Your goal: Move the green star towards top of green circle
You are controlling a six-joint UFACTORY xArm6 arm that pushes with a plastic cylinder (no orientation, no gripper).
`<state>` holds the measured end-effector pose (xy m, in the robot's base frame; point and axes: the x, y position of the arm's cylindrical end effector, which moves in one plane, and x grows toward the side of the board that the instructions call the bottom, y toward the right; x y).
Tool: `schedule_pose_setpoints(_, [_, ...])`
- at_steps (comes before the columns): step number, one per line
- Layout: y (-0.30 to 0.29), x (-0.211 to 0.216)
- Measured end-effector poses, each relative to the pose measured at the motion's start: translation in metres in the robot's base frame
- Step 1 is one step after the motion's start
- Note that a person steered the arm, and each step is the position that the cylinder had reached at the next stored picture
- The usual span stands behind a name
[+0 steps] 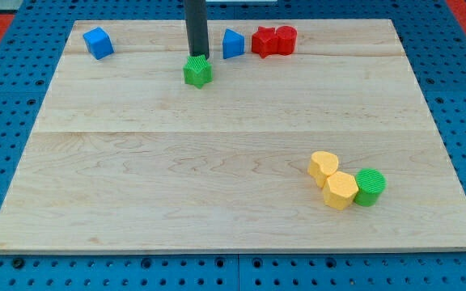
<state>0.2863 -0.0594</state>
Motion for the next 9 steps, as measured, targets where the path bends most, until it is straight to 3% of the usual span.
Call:
schedule_pose_setpoints(2, [-0.038,0.022])
schedule_pose_setpoints(3, [-0.029,0.039])
schedule_pose_setpoints(9, [0.123,0.118])
